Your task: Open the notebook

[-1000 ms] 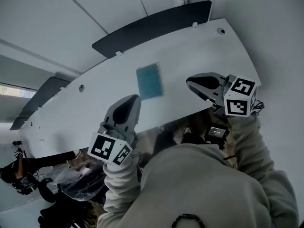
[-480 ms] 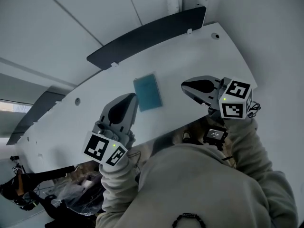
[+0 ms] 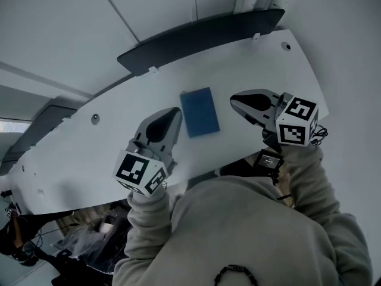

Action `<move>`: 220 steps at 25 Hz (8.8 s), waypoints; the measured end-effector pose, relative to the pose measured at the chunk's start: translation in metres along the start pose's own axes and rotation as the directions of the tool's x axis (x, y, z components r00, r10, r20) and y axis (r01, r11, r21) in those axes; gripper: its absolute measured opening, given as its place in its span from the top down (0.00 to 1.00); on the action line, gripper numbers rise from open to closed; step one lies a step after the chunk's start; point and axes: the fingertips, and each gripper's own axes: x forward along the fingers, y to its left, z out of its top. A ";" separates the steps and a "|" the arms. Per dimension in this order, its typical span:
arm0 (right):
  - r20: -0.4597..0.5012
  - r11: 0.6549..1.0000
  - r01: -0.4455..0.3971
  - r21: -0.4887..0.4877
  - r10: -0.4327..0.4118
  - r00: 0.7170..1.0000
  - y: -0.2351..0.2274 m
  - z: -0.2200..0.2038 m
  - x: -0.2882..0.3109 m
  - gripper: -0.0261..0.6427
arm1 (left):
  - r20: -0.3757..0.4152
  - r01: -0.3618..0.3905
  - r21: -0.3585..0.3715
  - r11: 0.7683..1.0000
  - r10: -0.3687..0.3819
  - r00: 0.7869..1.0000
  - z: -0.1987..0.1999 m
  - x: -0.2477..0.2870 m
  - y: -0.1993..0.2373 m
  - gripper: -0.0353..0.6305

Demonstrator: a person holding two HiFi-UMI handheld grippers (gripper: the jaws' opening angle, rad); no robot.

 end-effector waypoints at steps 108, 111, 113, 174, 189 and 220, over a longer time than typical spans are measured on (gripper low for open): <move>-0.398 0.924 0.180 0.337 -0.033 0.917 -0.154 -0.262 0.147 0.93 | -0.328 -0.090 -0.422 0.902 -0.059 0.943 -0.310 0.081 0.089 0.95; -0.430 0.926 0.197 0.324 -0.041 0.902 -0.155 -0.272 0.147 0.92 | -0.344 -0.078 -0.417 0.906 -0.078 0.936 -0.320 0.082 0.081 0.95; -0.459 0.920 0.210 0.330 -0.037 0.887 -0.158 -0.282 0.147 0.82 | -0.352 -0.096 -0.432 0.897 -0.070 0.933 -0.328 0.083 0.081 0.95; -0.126 0.793 -0.270 0.546 0.397 0.909 -0.063 -0.206 0.191 0.84 | -0.184 -0.129 -0.605 0.786 0.020 0.983 -0.333 0.044 0.093 0.95; -0.105 0.789 -0.343 0.511 0.453 0.886 -0.030 -0.191 0.219 0.84 | -0.151 -0.190 -0.549 0.814 0.127 0.980 -0.311 -0.008 0.089 0.95; -0.185 0.829 -0.320 0.459 0.442 0.878 -0.002 -0.217 0.320 0.87 | -0.148 -0.334 -0.616 0.713 0.311 0.939 -0.349 -0.150 0.117 0.95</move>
